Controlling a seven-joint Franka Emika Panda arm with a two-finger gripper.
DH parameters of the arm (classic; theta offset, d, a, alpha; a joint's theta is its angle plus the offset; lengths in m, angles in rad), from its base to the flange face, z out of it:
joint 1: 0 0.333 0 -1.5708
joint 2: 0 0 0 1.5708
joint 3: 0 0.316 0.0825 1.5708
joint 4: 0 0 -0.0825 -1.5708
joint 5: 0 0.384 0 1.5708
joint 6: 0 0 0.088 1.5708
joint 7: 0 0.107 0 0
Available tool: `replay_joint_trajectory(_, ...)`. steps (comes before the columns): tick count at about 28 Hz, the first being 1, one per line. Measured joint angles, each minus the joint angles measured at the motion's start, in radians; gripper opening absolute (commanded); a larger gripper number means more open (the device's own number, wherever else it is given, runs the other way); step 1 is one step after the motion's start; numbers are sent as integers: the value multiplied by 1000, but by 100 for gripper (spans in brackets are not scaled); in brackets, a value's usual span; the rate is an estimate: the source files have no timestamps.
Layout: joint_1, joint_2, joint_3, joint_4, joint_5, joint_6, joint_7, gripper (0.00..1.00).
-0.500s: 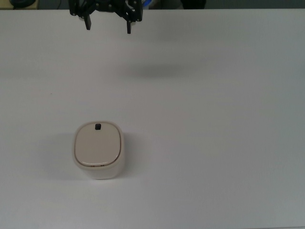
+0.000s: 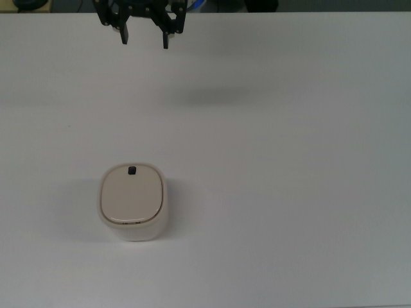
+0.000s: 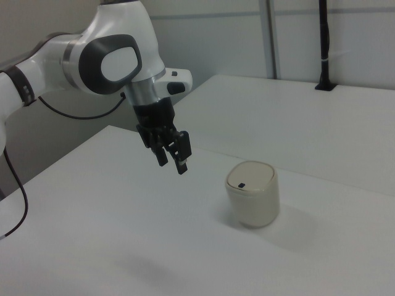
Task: Open the trash can
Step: 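Move the gripper down and toward the cream trash can lid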
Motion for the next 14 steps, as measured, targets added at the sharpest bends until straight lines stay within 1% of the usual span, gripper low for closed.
replay_joint_trajectory(14, -1, 1, 0, 0, 0, 0, -48, 0)
